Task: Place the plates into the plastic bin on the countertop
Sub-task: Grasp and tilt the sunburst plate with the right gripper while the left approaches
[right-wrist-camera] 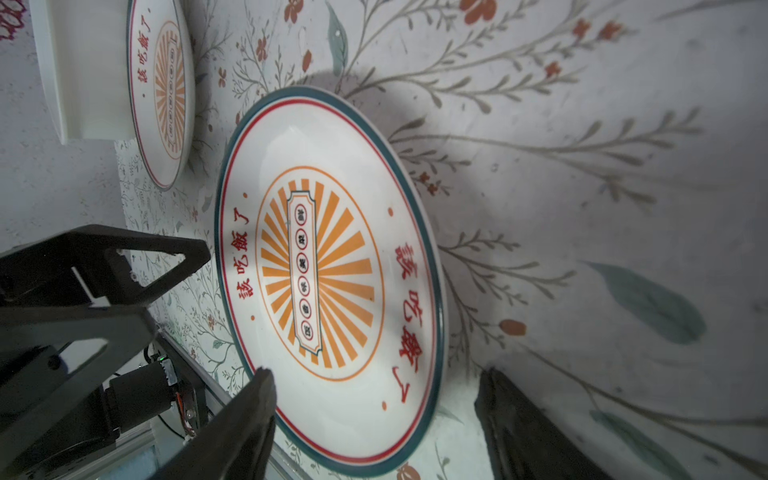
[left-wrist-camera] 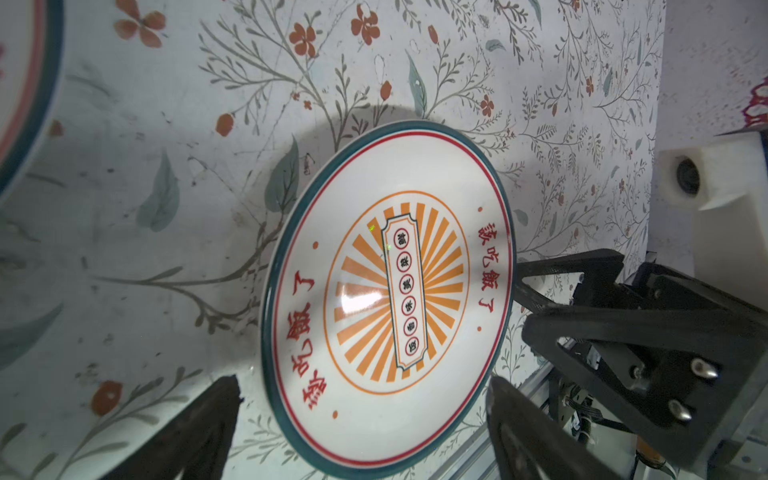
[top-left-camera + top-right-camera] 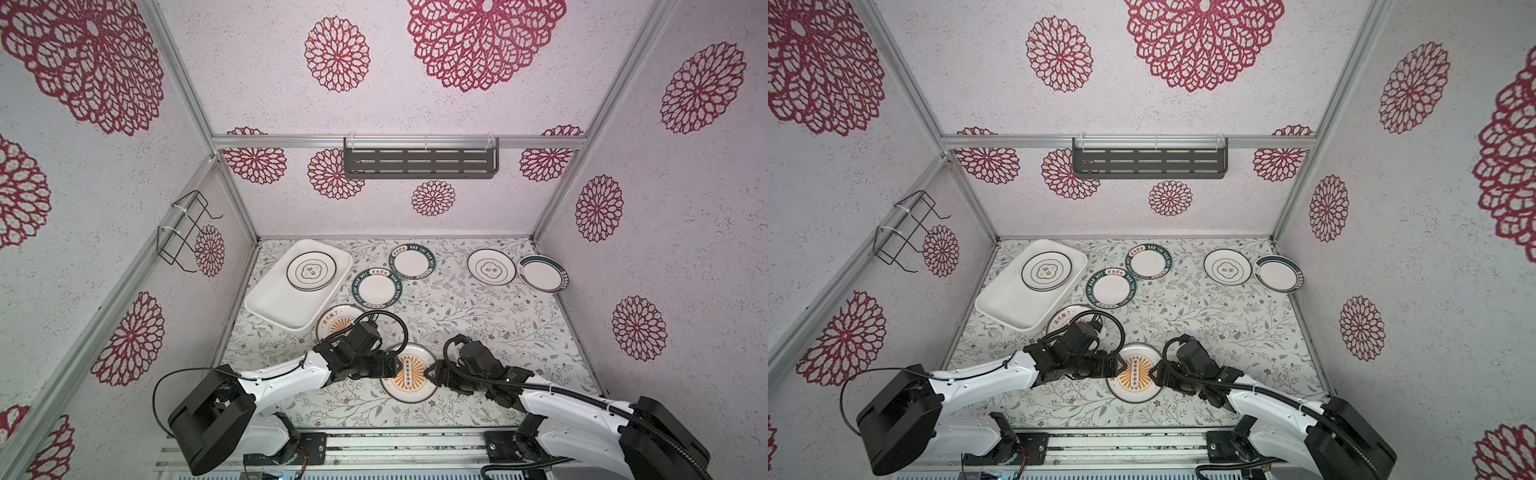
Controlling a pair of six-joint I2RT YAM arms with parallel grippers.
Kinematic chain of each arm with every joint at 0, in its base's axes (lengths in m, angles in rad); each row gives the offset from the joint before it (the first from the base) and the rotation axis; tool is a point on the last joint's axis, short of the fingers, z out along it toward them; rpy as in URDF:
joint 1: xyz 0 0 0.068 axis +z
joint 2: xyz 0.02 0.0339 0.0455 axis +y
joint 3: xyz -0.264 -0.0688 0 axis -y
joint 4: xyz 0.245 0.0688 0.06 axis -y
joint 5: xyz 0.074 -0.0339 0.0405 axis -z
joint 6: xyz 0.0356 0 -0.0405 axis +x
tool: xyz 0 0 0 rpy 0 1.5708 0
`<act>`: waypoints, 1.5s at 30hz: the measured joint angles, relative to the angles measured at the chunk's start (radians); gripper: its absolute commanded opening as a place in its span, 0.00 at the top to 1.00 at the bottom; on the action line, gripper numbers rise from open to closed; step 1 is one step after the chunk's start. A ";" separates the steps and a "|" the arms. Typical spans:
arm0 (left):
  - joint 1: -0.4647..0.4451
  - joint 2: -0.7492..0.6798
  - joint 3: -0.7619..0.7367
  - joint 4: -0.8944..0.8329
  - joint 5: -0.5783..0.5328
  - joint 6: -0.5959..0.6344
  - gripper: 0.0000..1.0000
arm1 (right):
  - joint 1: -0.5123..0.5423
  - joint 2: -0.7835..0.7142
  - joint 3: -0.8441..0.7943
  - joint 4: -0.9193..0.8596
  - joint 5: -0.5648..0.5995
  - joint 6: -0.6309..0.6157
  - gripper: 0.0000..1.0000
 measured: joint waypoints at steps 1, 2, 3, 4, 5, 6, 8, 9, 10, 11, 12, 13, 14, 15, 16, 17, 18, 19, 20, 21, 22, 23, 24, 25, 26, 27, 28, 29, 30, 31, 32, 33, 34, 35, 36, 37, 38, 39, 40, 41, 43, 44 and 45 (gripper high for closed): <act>0.000 0.009 0.000 0.010 0.003 -0.004 0.05 | 0.002 0.003 -0.002 0.007 0.000 0.004 0.29; 0.000 0.019 0.000 0.021 0.008 -0.010 0.05 | 0.005 0.008 -0.006 0.017 0.001 0.008 0.33; -0.001 0.025 -0.001 0.029 0.011 -0.012 0.05 | 0.006 0.011 -0.009 0.024 0.002 0.011 0.36; -0.001 0.033 -0.002 0.038 0.016 -0.016 0.05 | 0.007 0.015 -0.012 0.032 0.002 0.016 0.38; -0.002 0.039 -0.003 0.047 0.019 -0.019 0.05 | 0.008 0.019 -0.013 0.038 0.002 0.020 0.40; -0.002 0.041 -0.004 0.052 0.020 -0.022 0.05 | 0.009 0.024 -0.015 0.048 0.002 0.023 0.41; -0.002 0.043 -0.007 0.064 0.025 -0.028 0.05 | 0.011 0.034 -0.019 0.066 0.002 0.026 0.46; -0.002 0.043 -0.007 0.067 0.026 -0.029 0.05 | 0.012 0.040 -0.022 0.076 0.002 0.028 0.49; -0.002 0.043 -0.007 0.069 0.027 -0.032 0.05 | 0.012 0.047 -0.024 0.087 0.001 0.031 0.50; -0.002 0.043 -0.007 0.073 0.030 -0.034 0.05 | 0.013 0.056 -0.029 0.103 0.001 0.037 0.52; -0.002 0.044 -0.007 0.075 0.031 -0.035 0.05 | 0.013 0.062 -0.031 0.113 0.001 0.041 0.55; -0.002 0.045 -0.008 0.075 0.030 -0.036 0.05 | 0.013 0.068 -0.033 0.127 0.002 0.043 0.58; -0.001 0.048 -0.008 0.075 0.029 -0.037 0.05 | 0.013 0.075 -0.037 0.137 0.003 0.048 0.62; -0.002 0.051 -0.008 0.075 0.029 -0.037 0.06 | 0.013 0.079 -0.039 0.146 0.005 0.051 0.67; -0.001 0.055 -0.008 0.074 0.028 -0.039 0.06 | 0.012 0.084 -0.042 0.152 0.006 0.056 0.73; -0.001 0.058 -0.008 0.073 0.027 -0.040 0.06 | 0.012 0.090 -0.045 0.156 0.009 0.061 0.81; -0.002 0.061 -0.009 0.071 0.025 -0.040 0.06 | 0.012 0.093 -0.045 0.159 0.013 0.068 0.86; -0.001 0.065 -0.009 0.069 0.024 -0.040 0.06 | 0.012 0.096 -0.047 0.159 0.018 0.072 0.92; -0.001 0.068 -0.009 0.070 0.024 -0.042 0.06 | 0.012 0.097 -0.051 0.163 0.019 0.080 0.95; -0.001 0.069 -0.009 0.065 0.021 -0.043 0.06 | 0.010 0.094 -0.056 0.177 0.019 0.092 0.97; 0.000 0.069 -0.011 0.058 0.016 -0.045 0.06 | 0.008 0.084 -0.056 0.188 0.021 0.099 0.98; 0.002 0.069 -0.011 0.056 0.007 -0.045 0.06 | 0.006 0.068 -0.057 0.200 0.024 0.101 1.00; 0.004 0.069 -0.011 0.058 0.004 -0.045 0.05 | 0.006 0.057 -0.057 0.201 0.028 0.104 1.00; 0.005 0.069 -0.011 0.059 0.002 -0.045 0.05 | 0.007 0.043 -0.057 0.198 0.033 0.103 1.00; 0.004 0.069 -0.011 0.060 0.002 -0.045 0.04 | 0.008 0.033 -0.057 0.191 0.035 0.104 1.00; 0.003 0.069 -0.011 0.062 0.004 -0.045 0.03 | 0.008 0.024 -0.057 0.182 0.039 0.104 1.00; 0.002 0.069 -0.011 0.064 0.007 -0.045 0.02 | 0.010 0.013 -0.057 0.171 0.043 0.104 1.00; 0.000 0.069 -0.011 0.065 0.010 -0.045 0.02 | 0.011 0.002 -0.057 0.161 0.049 0.105 1.00; -0.002 0.068 -0.010 0.066 0.013 -0.046 0.01 | 0.012 -0.013 -0.057 0.145 0.055 0.108 1.00; -0.004 0.066 -0.009 0.064 0.015 -0.044 0.00 | 0.013 -0.029 -0.057 0.129 0.060 0.110 1.00; -0.006 0.063 -0.006 0.062 0.015 -0.043 0.01 | 0.014 -0.046 -0.057 0.113 0.069 0.111 1.00; -0.007 0.059 -0.001 0.057 0.014 -0.042 0.01 | 0.015 -0.061 -0.057 0.098 0.077 0.112 1.00; -0.008 0.053 0.005 0.055 0.011 -0.040 0.02 | 0.015 -0.076 -0.057 0.084 0.085 0.117 1.00; -0.008 0.047 0.012 0.049 0.006 -0.037 0.02 | 0.014 -0.089 -0.057 0.071 0.095 0.119 1.00; -0.008 0.039 0.019 0.041 0.000 -0.034 0.03 | 0.014 -0.101 -0.057 0.060 0.103 0.120 1.00; -0.008 0.031 0.028 0.029 -0.008 -0.031 0.03 | 0.014 -0.116 -0.055 0.044 0.114 0.121 1.00; -0.008 0.023 0.039 0.014 -0.018 -0.026 0.03 | 0.014 -0.127 -0.053 0.031 0.122 0.121 1.00; -0.008 0.015 0.050 -0.001 -0.027 -0.019 0.03 | 0.014 -0.140 -0.051 0.008 0.133 0.121 1.00; -0.008 0.007 0.061 -0.014 -0.038 -0.013 0.03 | 0.014 -0.148 -0.048 -0.008 0.140 0.121 1.00; -0.008 -0.004 0.073 -0.029 -0.050 -0.006 0.03 | 0.014 -0.158 -0.046 -0.023 0.148 0.121 1.00; -0.008 -0.023 0.090 -0.055 -0.078 0.012 0.03 | 0.010 -0.179 -0.040 -0.052 0.160 0.120 1.00; -0.008 -0.031 0.097 -0.066 -0.092 0.019 0.03 | 0.006 -0.190 -0.035 -0.063 0.164 0.120 1.00; -0.006 -0.036 0.105 -0.081 -0.103 0.031 0.03 | 0.002 -0.201 -0.028 -0.072 0.164 0.120 1.00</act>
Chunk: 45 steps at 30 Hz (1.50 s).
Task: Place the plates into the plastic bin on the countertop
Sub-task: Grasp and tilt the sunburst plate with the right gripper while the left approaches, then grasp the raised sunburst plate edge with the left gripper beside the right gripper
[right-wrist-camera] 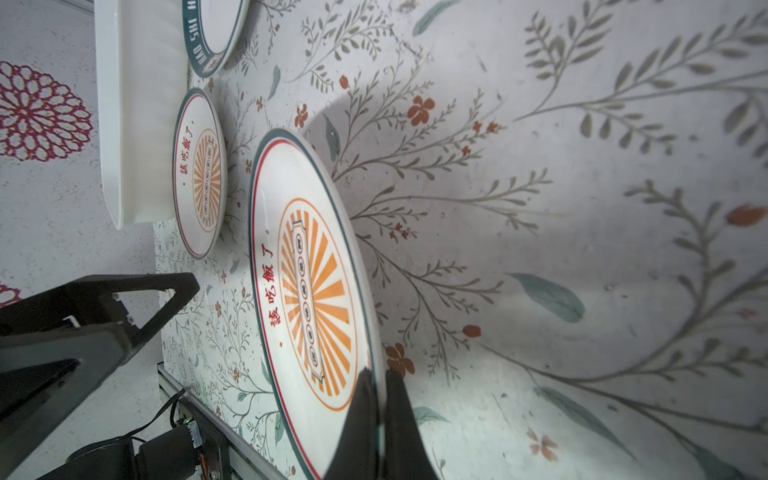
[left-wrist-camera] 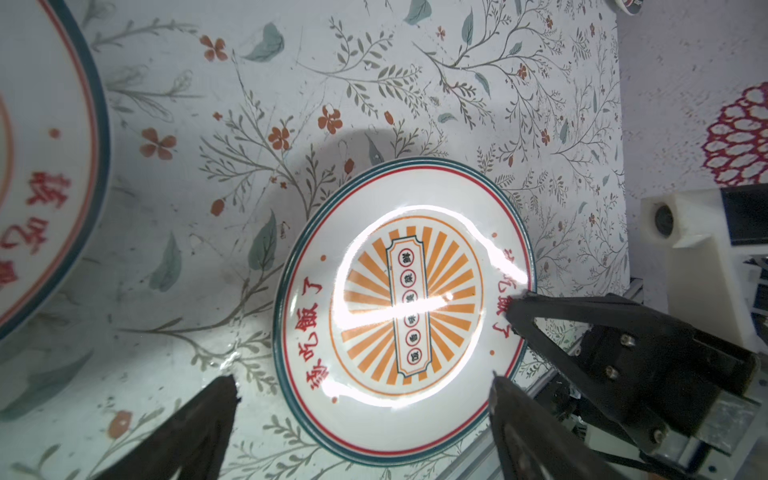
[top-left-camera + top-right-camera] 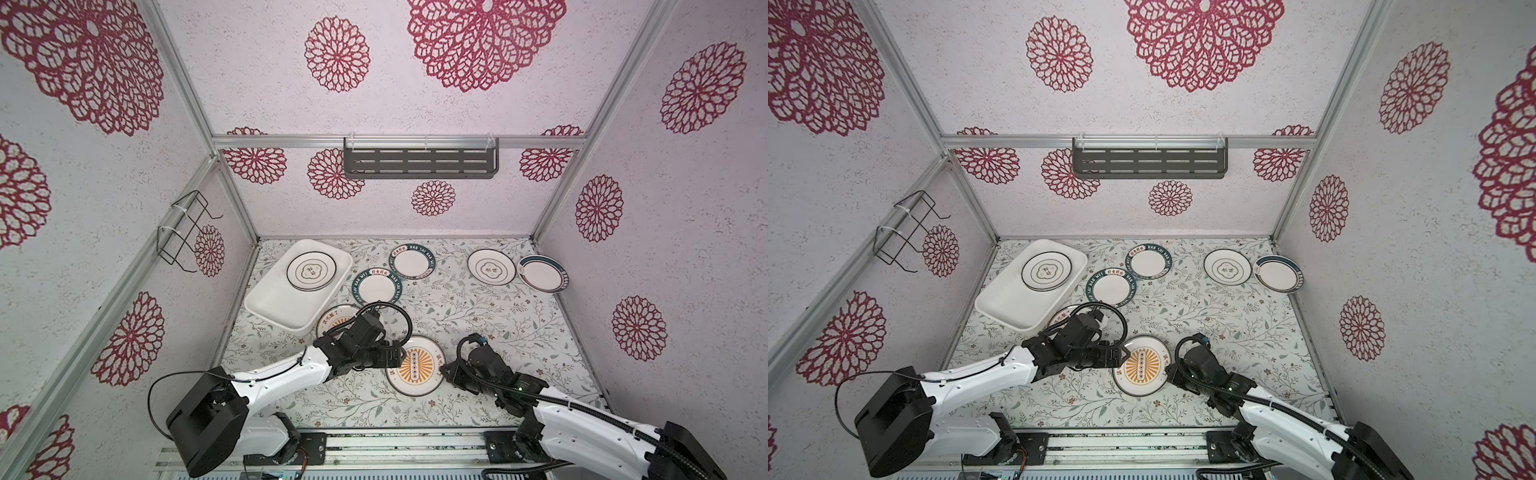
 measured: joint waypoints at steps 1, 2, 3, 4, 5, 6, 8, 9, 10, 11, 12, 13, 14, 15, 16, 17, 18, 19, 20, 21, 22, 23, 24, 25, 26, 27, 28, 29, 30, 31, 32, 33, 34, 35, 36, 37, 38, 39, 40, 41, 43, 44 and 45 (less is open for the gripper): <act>0.005 -0.003 0.008 -0.011 -0.010 0.010 0.03 | -0.005 -0.010 0.008 -0.008 0.001 -0.001 1.00; 0.011 -0.004 0.015 -0.021 -0.014 0.019 0.03 | -0.011 -0.016 0.017 -0.016 0.002 -0.001 1.00; 0.018 -0.004 0.023 -0.031 -0.015 0.029 0.03 | -0.020 -0.020 0.031 -0.022 0.001 -0.002 1.00; 0.029 -0.004 0.032 -0.039 -0.013 0.039 0.02 | -0.029 -0.022 0.044 -0.027 0.001 -0.003 1.00; 0.041 -0.004 0.040 -0.043 -0.011 0.048 0.01 | -0.038 -0.023 0.058 -0.033 0.001 -0.005 1.00; 0.062 -0.004 0.048 -0.044 -0.005 0.057 0.00 | -0.047 -0.022 0.071 -0.038 0.000 -0.010 1.00; 0.105 -0.004 0.060 -0.041 0.019 0.070 0.00 | -0.071 -0.021 0.105 -0.051 -0.002 -0.022 1.00; 0.128 -0.004 0.067 -0.039 0.032 0.076 0.00 | -0.089 -0.016 0.125 -0.056 -0.008 -0.030 1.00; 0.152 -0.004 0.071 -0.029 0.047 0.081 0.00 | -0.106 -0.009 0.142 -0.057 -0.014 -0.039 1.00; 0.171 -0.004 0.076 -0.024 0.061 0.086 0.01 | -0.126 0.002 0.156 -0.054 -0.021 -0.047 1.00; 0.193 -0.004 0.082 -0.018 0.076 0.091 0.01 | -0.156 0.021 0.175 -0.049 -0.037 -0.056 1.00; 0.217 -0.003 0.090 -0.010 0.097 0.095 0.01 | -0.185 0.043 0.194 -0.042 -0.052 -0.064 1.00; 0.236 -0.002 0.098 -0.004 0.115 0.098 0.02 | -0.214 0.070 0.214 -0.039 -0.066 -0.074 1.00; 0.261 0.003 0.113 0.003 0.140 0.103 0.02 | -0.241 0.101 0.238 -0.035 -0.084 -0.086 1.00; 0.286 0.013 0.131 0.012 0.166 0.111 0.03 | -0.268 0.140 0.270 -0.036 -0.101 -0.100 1.00; 0.307 0.024 0.148 0.019 0.182 0.116 0.04 | -0.286 0.174 0.297 -0.034 -0.116 -0.112 1.00; 0.330 0.041 0.170 0.027 0.207 0.120 0.04 | -0.304 0.208 0.329 -0.032 -0.132 -0.127 1.00; 0.351 0.061 0.195 0.038 0.231 0.125 0.04 | -0.318 0.239 0.362 -0.029 -0.149 -0.142 1.00; 0.364 0.079 0.215 0.046 0.249 0.128 0.06 | -0.327 0.262 0.387 -0.024 -0.163 -0.153 1.00; 0.378 0.101 0.238 0.057 0.266 0.131 0.08 | -0.336 0.287 0.415 -0.016 -0.179 -0.163 1.00; 0.388 0.122 0.262 0.063 0.278 0.138 0.09 | -0.343 0.311 0.441 -0.004 -0.199 -0.174 1.00; 0.393 0.141 0.282 0.064 0.283 0.143 0.10 | -0.348 0.328 0.459 0.009 -0.216 -0.182 1.00; 0.394 0.160 0.302 0.068 0.286 0.150 0.12 | -0.352 0.340 0.473 0.022 -0.230 -0.187 1.00; 0.394 0.179 0.319 0.072 0.291 0.156 0.14 | -0.359 0.355 0.484 0.035 -0.248 -0.190 1.00; 0.396 0.193 0.330 0.076 0.296 0.160 0.15 | -0.364 0.363 0.490 0.047 -0.263 -0.193 1.00; 0.400 0.207 0.340 0.085 0.303 0.162 0.17 | -0.369 0.371 0.492 0.060 -0.277 -0.194 1.00; 0.402 0.220 0.346 0.096 0.312 0.159 0.21 | -0.373 0.377 0.492 0.069 -0.288 -0.195 1.00; 0.406 0.230 0.347 0.111 0.322 0.156 0.24 | -0.376 0.378 0.492 0.073 -0.296 -0.195 1.00; 0.411 0.239 0.346 0.125 0.329 0.153 0.27 | -0.378 0.378 0.491 0.077 -0.303 -0.195 1.00; 0.415 0.245 0.346 0.134 0.335 0.146 0.30 | -0.379 0.378 0.491 0.081 -0.308 -0.195 1.00; 0.420 0.250 0.346 0.146 0.343 0.144 0.33 | -0.380 0.378 0.490 0.090 -0.314 -0.195 1.00; 0.422 0.254 0.346 0.154 0.350 0.138 0.37 | -0.380 0.378 0.489 0.102 -0.321 -0.194 1.00; 0.424 0.256 0.346 0.163 0.355 0.134 0.41 | -0.380 0.377 0.485 0.117 -0.325 -0.193 1.00; 0.425 0.256 0.346 0.171 0.360 0.134 0.44 | -0.380 0.375 0.479 0.130 -0.327 -0.193 1.00; 0.425 0.256 0.346 0.179 0.365 0.132 0.49 | -0.380 0.370 0.470 0.145 -0.329 -0.192 1.00; 0.425 0.256 0.346 0.188 0.370 0.132 0.53 | -0.380 0.366 0.460 0.155 -0.330 -0.191 1.00; 0.425 0.256 0.346 0.196 0.375 0.132 0.58 | -0.380 0.364 0.452 0.165 -0.331 -0.187 1.00; 0.425 0.256 0.346 0.201 0.378 0.128 0.63 | -0.380 0.363 0.443 0.180 -0.332 -0.184 1.00; 0.425 0.256 0.346 0.208 0.382 0.124 0.68 | -0.380 0.363 0.436 0.187 -0.332 -0.182 1.00; 0.425 0.256 0.346 0.214 0.385 0.124 0.71 | -0.380 0.363 0.430 0.195 -0.332 -0.181 1.00; 0.425 0.256 0.346 0.227 0.392 0.114 0.78 | -0.380 0.363 0.418 0.213 -0.332 -0.174 1.00; 0.425 0.257 0.346 0.232 0.395 0.109 0.81 | -0.381 0.363 0.412 0.223 -0.332 -0.172 1.00; 0.425 0.258 0.346 0.239 0.396 0.108 0.87 | -0.381 0.363 0.407 0.233 -0.332 -0.167 1.00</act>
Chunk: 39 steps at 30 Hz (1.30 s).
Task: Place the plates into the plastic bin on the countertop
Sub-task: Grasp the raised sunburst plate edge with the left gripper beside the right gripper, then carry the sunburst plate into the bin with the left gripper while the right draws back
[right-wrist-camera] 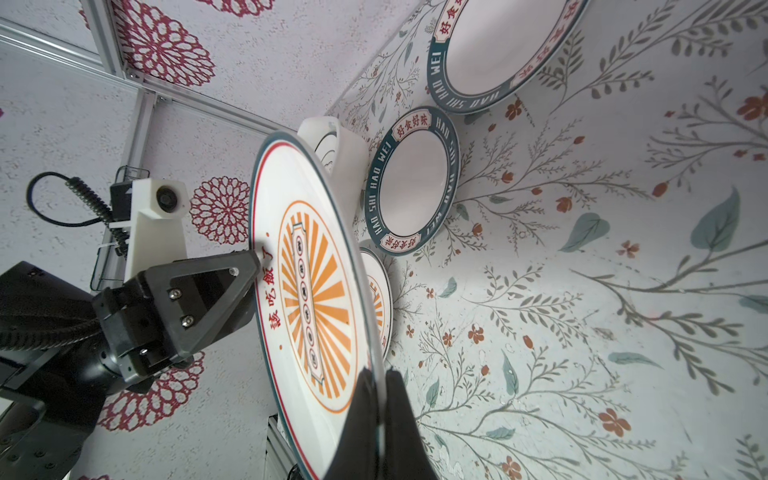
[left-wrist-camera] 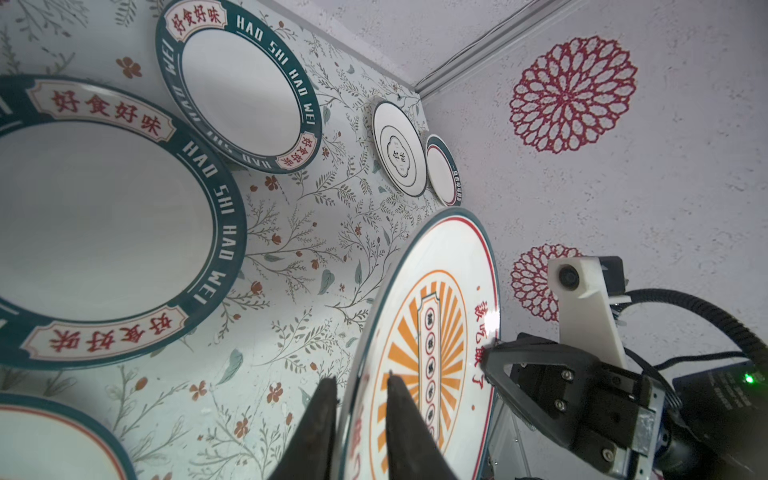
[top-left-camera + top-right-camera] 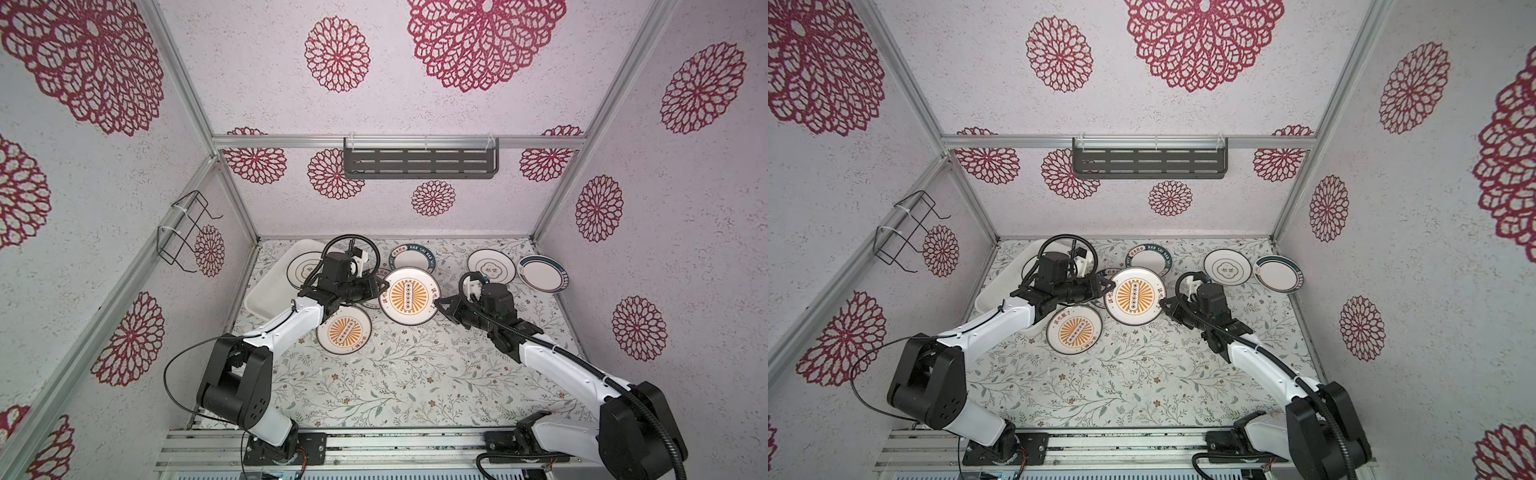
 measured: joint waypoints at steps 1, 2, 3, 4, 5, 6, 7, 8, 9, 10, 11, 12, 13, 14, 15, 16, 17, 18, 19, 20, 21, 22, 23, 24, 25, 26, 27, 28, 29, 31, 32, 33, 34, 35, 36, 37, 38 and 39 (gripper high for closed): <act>0.000 0.002 0.000 0.005 0.001 -0.006 0.91 | -0.001 0.000 -0.004 0.011 0.000 0.003 1.00; 0.002 0.005 0.000 0.008 0.007 -0.005 0.93 | -0.002 0.000 -0.007 0.018 0.004 0.014 1.00; 0.005 0.010 0.000 0.013 0.016 -0.011 0.93 | -0.004 0.000 -0.009 0.023 0.011 0.026 1.00; 0.007 0.013 0.000 0.020 0.031 -0.014 0.94 | -0.010 0.000 -0.013 0.028 0.012 0.033 1.00; 0.007 0.018 0.000 0.028 0.037 -0.022 0.95 | -0.014 0.000 -0.016 0.033 0.013 0.035 1.00; 0.007 0.023 0.000 0.036 0.042 -0.028 0.96 | -0.015 0.000 -0.017 0.034 0.017 0.037 0.95; 0.007 0.026 0.000 0.043 0.046 -0.034 0.97 | -0.017 0.000 -0.020 0.041 0.018 0.040 0.85; 0.008 0.029 0.000 0.050 0.050 -0.043 0.98 | -0.017 0.000 -0.025 0.053 0.019 0.040 0.70; 0.009 0.032 0.000 0.055 0.051 -0.054 0.99 | -0.016 -0.001 -0.031 0.069 0.016 0.037 0.63; 0.010 0.035 -0.001 0.061 0.051 -0.062 0.99 | -0.015 -0.003 -0.034 0.080 0.016 0.040 0.59; 0.011 0.038 -0.001 0.064 0.051 -0.069 0.99 | -0.014 -0.006 -0.036 0.091 0.017 0.037 0.50; 0.012 0.040 -0.001 0.068 0.051 -0.078 0.99 | -0.012 -0.010 -0.037 0.098 0.017 0.034 0.38; 0.013 0.042 -0.001 0.071 0.051 -0.085 0.99 | -0.011 -0.013 -0.037 0.107 0.018 0.033 0.25; 0.015 0.042 -0.001 0.072 0.051 -0.089 0.99 | -0.011 -0.016 -0.037 0.113 0.020 0.034 0.19; 0.017 0.042 -0.001 0.073 0.051 -0.093 0.99 | -0.010 -0.019 -0.037 0.119 0.024 0.030 0.12; 0.019 0.042 -0.001 0.075 0.050 -0.099 0.99 | -0.010 -0.020 -0.037 0.122 0.027 0.025 0.06; 0.022 0.042 -0.001 0.078 0.050 -0.104 0.99 | -0.010 -0.020 -0.037 0.123 0.031 0.023 0.01; 0.024 0.042 -0.001 0.079 0.050 -0.106 0.99 | -0.010 -0.020 -0.037 0.122 0.035 0.021 0.01; 0.026 0.042 -0.001 0.080 0.050 -0.108 0.99 | -0.010 -0.020 -0.037 0.121 0.036 0.016 0.01; 0.027 0.042 -0.001 0.082 0.049 -0.111 0.99 | -0.010 -0.020 -0.037 0.122 0.037 0.016 0.01; 0.030 0.042 -0.001 0.084 0.048 -0.113 0.99 | -0.010 -0.020 -0.037 0.122 0.037 0.015 0.01; 0.031 0.042 -0.001 0.086 0.047 -0.114 0.99 | -0.010 -0.020 -0.037 0.122 0.038 0.015 0.01; 0.033 0.042 -0.001 0.087 0.047 -0.116 0.99 | -0.010 -0.020 -0.037 0.122 0.039 0.014 0.01; 0.035 0.042 -0.001 0.087 0.047 -0.118 0.99 | -0.010 -0.020 -0.037 0.122 0.041 0.013 0.01; 0.037 0.042 -0.001 0.087 0.047 -0.121 0.99 | -0.010 -0.020 -0.037 0.122 0.042 0.011 0.01; 0.040 0.042 -0.001 0.087 0.048 -0.123 0.99 | -0.010 -0.020 -0.036 0.122 0.042 0.008 0.01; 0.045 0.042 -0.001 0.087 0.050 -0.125 0.99 | -0.010 -0.019 -0.035 0.121 0.043 0.006 0.01; 0.051 0.042 -0.001 0.086 0.055 -0.126 0.99 | -0.010 -0.018 -0.030 0.115 0.042 0.003 0.01; 0.059 0.042 -0.001 0.085 0.058 -0.127 0.99 | -0.010 -0.015 -0.021 0.111 0.042 -0.003 0.01; 0.077 0.042 -0.001 0.082 0.060 -0.129 0.99 | -0.010 -0.003 0.005 0.104 0.042 -0.014 0.01; 0.092 0.042 -0.001 0.079 0.060 -0.129 0.99 | -0.010 0.005 0.019 0.105 0.042 -0.019 0.01; 0.102 0.042 -0.001 0.076 0.058 -0.129 0.99 | -0.010 0.011 0.029 0.109 0.042 -0.021 0.01; 0.118 0.041 -0.001 0.071 0.057 -0.129 0.99 | -0.010 0.016 0.036 0.117 0.042 -0.023 0.01; 0.134 0.040 -0.001 0.062 0.054 -0.129 0.99 | -0.010 0.018 0.039 0.129 0.041 -0.026 0.01; 0.148 0.039 -0.001 0.053 0.050 -0.129 0.99 | -0.010 0.020 0.039 0.139 0.040 -0.027 0.01; 0.164 0.036 -0.001 0.044 0.045 -0.129 0.99 | -0.010 0.023 0.039 0.148 0.037 -0.028 0.01; 0.185 0.032 -0.001 0.031 0.038 -0.129 0.98 | -0.010 0.027 0.039 0.161 0.033 -0.028 0.01; 0.205 0.029 -0.001 0.021 0.032 -0.129 0.98 | -0.009 0.034 0.039 0.177 0.029 -0.029 0.01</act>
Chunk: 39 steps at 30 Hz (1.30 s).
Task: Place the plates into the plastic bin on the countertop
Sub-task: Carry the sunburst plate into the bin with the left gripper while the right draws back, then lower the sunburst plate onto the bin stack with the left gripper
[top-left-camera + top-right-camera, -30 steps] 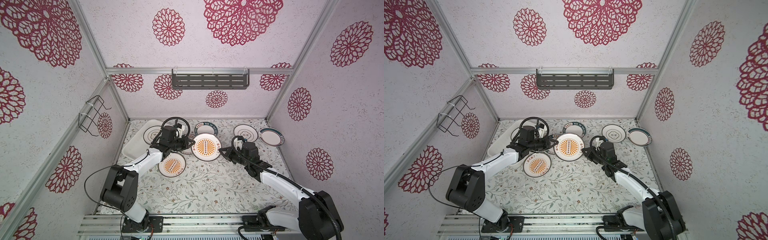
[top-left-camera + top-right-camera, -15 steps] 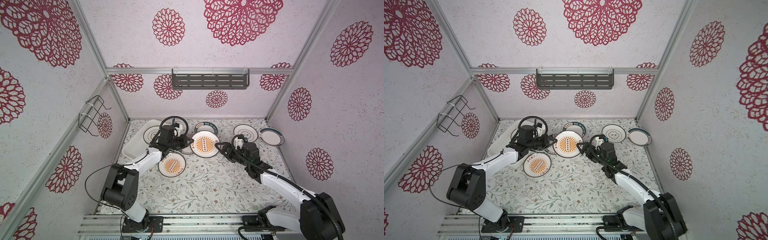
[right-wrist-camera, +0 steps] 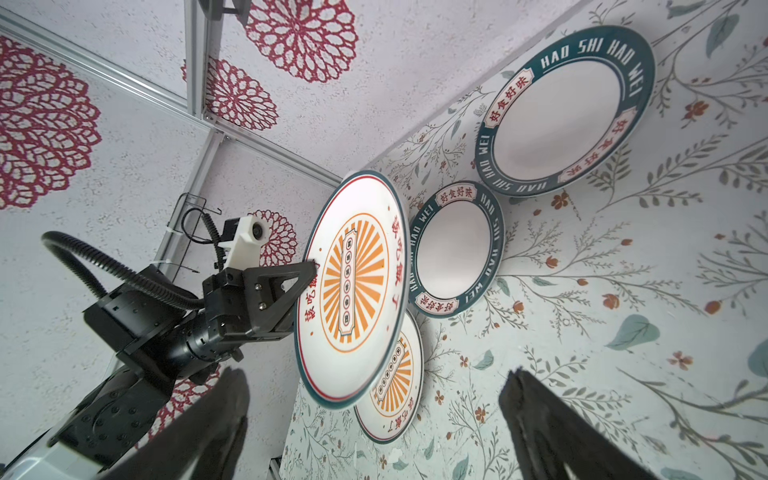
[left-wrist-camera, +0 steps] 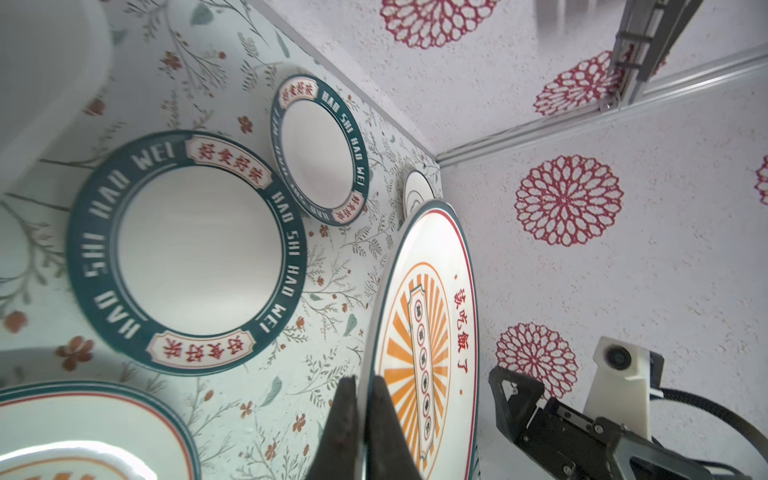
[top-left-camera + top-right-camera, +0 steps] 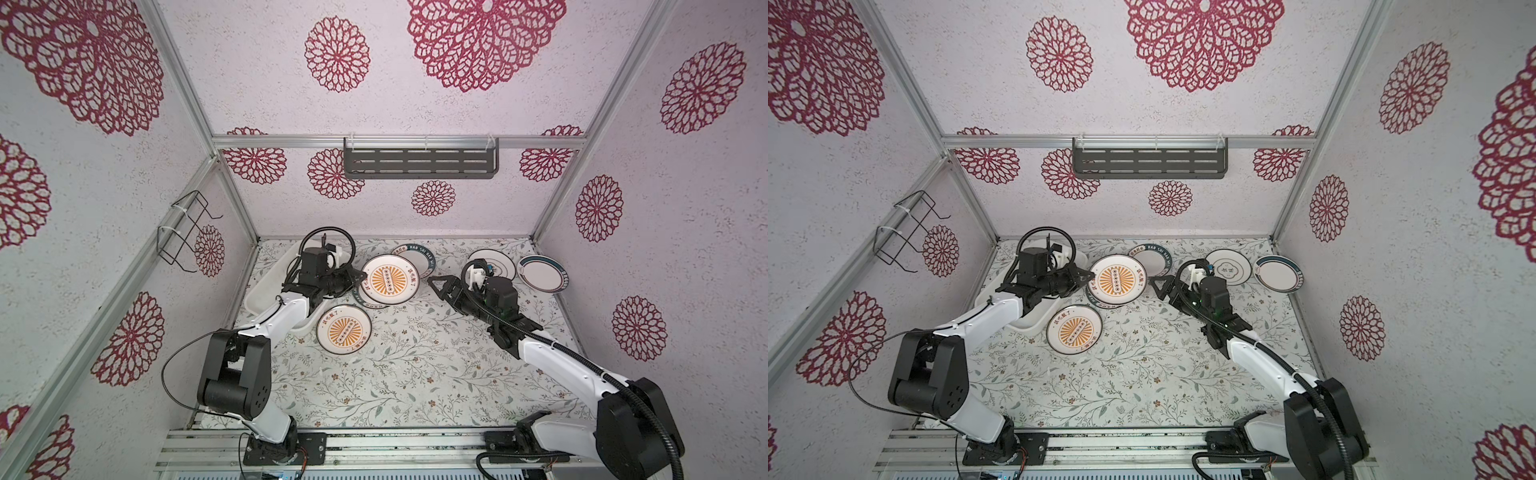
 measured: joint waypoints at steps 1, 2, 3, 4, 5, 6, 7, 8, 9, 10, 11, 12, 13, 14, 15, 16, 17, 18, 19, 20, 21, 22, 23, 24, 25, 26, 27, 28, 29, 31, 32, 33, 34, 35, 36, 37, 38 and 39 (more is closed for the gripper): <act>0.017 -0.005 -0.001 -0.008 -0.006 0.000 0.98 | 0.002 0.005 0.000 0.013 -0.005 0.000 0.01; 0.039 -0.011 -0.003 -0.017 -0.016 0.000 0.98 | 0.005 0.013 0.000 0.028 -0.012 0.000 0.01; 0.059 -0.018 -0.005 -0.022 -0.026 0.001 0.98 | 0.009 0.021 0.000 0.042 -0.019 0.000 0.01; 0.082 -0.025 -0.009 -0.026 -0.033 0.001 0.98 | 0.015 0.031 0.000 0.060 -0.025 -0.001 0.01; 0.106 -0.032 -0.014 -0.032 -0.040 0.001 0.98 | 0.023 0.042 0.000 0.077 -0.033 -0.004 0.01; 0.132 -0.038 -0.018 -0.037 -0.048 0.001 0.98 | 0.034 0.056 0.003 0.086 -0.043 -0.008 0.01; 0.151 -0.041 -0.021 -0.042 -0.058 0.001 0.98 | 0.045 0.069 0.008 0.095 -0.050 -0.009 0.01; 0.175 -0.045 -0.027 -0.042 -0.072 0.001 0.98 | 0.062 0.087 0.018 0.104 -0.058 -0.015 0.01; 0.192 -0.047 -0.031 -0.043 -0.085 0.001 0.99 | 0.076 0.101 0.028 0.109 -0.066 -0.018 0.01; 0.215 -0.048 -0.039 -0.046 -0.106 0.000 0.98 | 0.093 0.121 0.043 0.117 -0.076 -0.023 0.01; 0.236 -0.049 -0.047 -0.045 -0.124 -0.002 0.98 | 0.111 0.141 0.060 0.126 -0.087 -0.028 0.01; 0.256 -0.049 -0.057 -0.042 -0.137 -0.006 0.98 | 0.125 0.158 0.076 0.131 -0.100 -0.034 0.01; 0.277 -0.050 -0.072 -0.035 -0.152 -0.014 0.97 | 0.140 0.175 0.092 0.134 -0.111 -0.041 0.01; 0.298 -0.050 -0.087 -0.028 -0.163 -0.024 0.96 | 0.157 0.195 0.114 0.135 -0.125 -0.051 0.01; 0.319 -0.050 -0.102 -0.019 -0.172 -0.031 0.96 | 0.171 0.212 0.133 0.133 -0.134 -0.062 0.01; 0.337 -0.049 -0.113 -0.016 -0.180 -0.038 0.96 | 0.184 0.225 0.151 0.125 -0.141 -0.076 0.01; 0.354 -0.048 -0.119 -0.016 -0.188 -0.046 0.97 | 0.197 0.238 0.173 0.113 -0.146 -0.093 0.01; 0.370 -0.047 -0.122 -0.015 -0.196 -0.050 0.96 | 0.210 0.249 0.196 0.094 -0.149 -0.111 0.01; 0.384 -0.043 -0.122 -0.011 -0.203 -0.055 0.97 | 0.219 0.256 0.214 0.081 -0.150 -0.126 0.01; 0.397 -0.037 -0.122 0.001 -0.209 -0.061 0.97 | 0.229 0.260 0.229 0.068 -0.151 -0.141 0.01; 0.409 -0.029 -0.121 0.011 -0.214 -0.068 0.98 | 0.238 0.264 0.244 0.056 -0.152 -0.154 0.01; 0.419 -0.018 -0.121 0.025 -0.219 -0.073 0.98 | 0.245 0.265 0.254 0.047 -0.153 -0.167 0.01; 0.425 -0.005 -0.120 0.037 -0.223 -0.080 0.98 | 0.252 0.266 0.261 0.041 -0.153 -0.175 0.01; 0.429 0.010 -0.119 0.047 -0.230 -0.087 0.98 | 0.256 0.266 0.266 0.037 -0.153 -0.182 0.01; 0.430 0.025 -0.118 0.056 -0.238 -0.094 0.98 | 0.259 0.266 0.268 0.034 -0.153 -0.186 0.01; 0.430 0.044 -0.116 0.066 -0.243 -0.102 0.98 | 0.261 0.267 0.268 0.030 -0.153 -0.192 0.01; 0.430 0.063 -0.113 0.077 -0.248 -0.112 0.98 | 0.261 0.268 0.268 0.026 -0.152 -0.196 0.01; 0.430 0.083 -0.109 0.084 -0.253 -0.119 0.99 | 0.261 0.270 0.268 0.023 -0.152 -0.199 0.01; 0.430 0.105 -0.101 0.089 -0.260 -0.128 1.00 | 0.261 0.272 0.268 0.018 -0.152 -0.200 0.01; 0.430 0.144 -0.083 0.098 -0.267 -0.144 1.00 | 0.261 0.274 0.267 0.012 -0.151 -0.201 0.01; 0.430 0.164 -0.074 0.107 -0.271 -0.156 0.99 | 0.262 0.273 0.267 0.008 -0.149 -0.202 0.01; 0.430 0.176 -0.069 0.115 -0.275 -0.165 0.99 | 0.262 0.274 0.267 0.005 -0.148 -0.203 0.01; 0.430 0.187 -0.065 0.122 -0.282 -0.177 0.98 | 0.262 0.273 0.267 0.001 -0.144 -0.203 0.01; 0.429 0.193 -0.063 0.129 -0.287 -0.185 0.99 | 0.263 0.273 0.267 -0.005 -0.142 -0.204 0.01; 0.429 0.200 -0.061 0.136 -0.291 -0.192 0.98 | 0.264 0.273 0.267 -0.011 -0.140 -0.207 0.01; 0.429 0.206 -0.056 0.141 -0.297 -0.199 0.99 | 0.264 0.273 0.267 -0.015 -0.135 -0.208 0.01; 0.429 0.212 -0.050 0.145 -0.304 -0.204 0.98 | 0.265 0.273 0.267 -0.019 -0.131 -0.208 0.01; 0.428 0.216 -0.045 0.149 -0.312 -0.206 0.98 | 0.266 0.273 0.265 -0.021 -0.125 -0.208 0.01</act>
